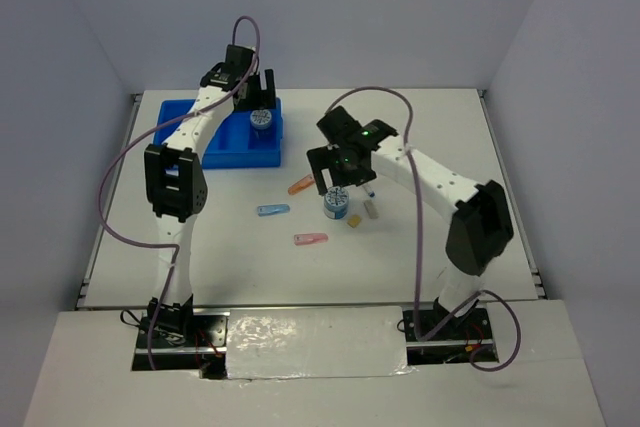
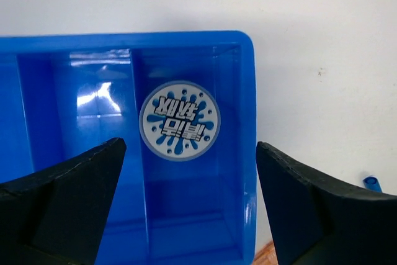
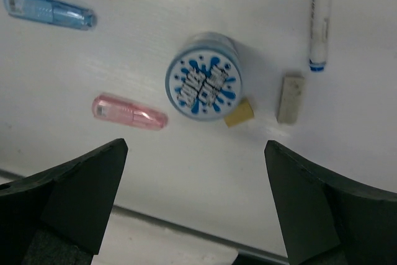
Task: Sort the stationery into containers
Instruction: Pick up the stationery from the center of the board, then place the stationery in the storage box.
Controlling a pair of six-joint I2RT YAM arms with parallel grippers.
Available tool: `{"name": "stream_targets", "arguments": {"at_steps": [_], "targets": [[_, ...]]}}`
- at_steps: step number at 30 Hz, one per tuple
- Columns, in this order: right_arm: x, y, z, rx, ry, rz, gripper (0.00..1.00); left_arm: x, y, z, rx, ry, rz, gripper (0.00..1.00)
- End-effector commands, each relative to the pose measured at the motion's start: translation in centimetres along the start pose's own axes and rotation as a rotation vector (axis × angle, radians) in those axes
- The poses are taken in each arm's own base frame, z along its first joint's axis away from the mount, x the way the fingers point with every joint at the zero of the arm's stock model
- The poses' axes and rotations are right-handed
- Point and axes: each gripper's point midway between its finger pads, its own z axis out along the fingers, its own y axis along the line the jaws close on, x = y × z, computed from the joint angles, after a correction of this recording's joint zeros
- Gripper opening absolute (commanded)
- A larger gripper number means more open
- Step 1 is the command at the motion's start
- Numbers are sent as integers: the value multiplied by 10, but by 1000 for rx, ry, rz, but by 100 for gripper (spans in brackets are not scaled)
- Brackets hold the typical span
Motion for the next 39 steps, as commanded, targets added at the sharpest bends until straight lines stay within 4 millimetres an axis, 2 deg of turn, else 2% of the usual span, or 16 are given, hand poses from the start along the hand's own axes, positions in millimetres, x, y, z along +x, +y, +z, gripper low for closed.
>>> {"name": "stream_targets", "arguments": {"at_steps": [1,5,9,11,12,15,16,20,22,24,25,29,35,36,37,39], "targets": [[-32,7,20,37,-86,-2,100,-46,-7,-65,-6,-112,-61,99],[-22,2,59,97,-18,-15,100,-37,11,-117,-99,-95,-134,99],[-10,-5,79,134,12,-17,100,-23,18,-174,-103,-111,-145,99],[0,-8,86,140,34,-20,99,2,26,-178,-124,-61,-125,99],[4,-5,89,123,44,-18,98,3,29,-194,-125,-78,-114,99],[14,0,95,92,62,-10,83,29,43,-210,-169,-45,-90,99],[15,-1,95,88,58,-3,73,42,48,-209,-185,-16,-80,99],[12,9,92,16,30,-3,56,56,59,-228,-211,-32,-58,99],[8,12,89,8,24,-10,41,60,62,-237,-214,-38,-52,99],[-4,18,71,-1,-2,-8,34,61,62,-247,-203,-35,-43,99],[-20,25,49,-33,-65,-4,34,61,62,-251,-201,-34,-42,99],[-69,69,-2,-245,-222,7,35,59,60,-273,-183,-72,-56,99],[-139,116,5,-363,-279,1,35,55,62,-306,-184,-109,-55,99],[-158,125,-7,-396,-327,4,36,56,63,-310,-184,-113,-54,99],[-161,131,9,-406,-312,5,36,57,63,-311,-178,-114,-48,99],[-180,143,5,-461,-361,-11,37,61,64,-317,-169,-118,-30,99]]}}
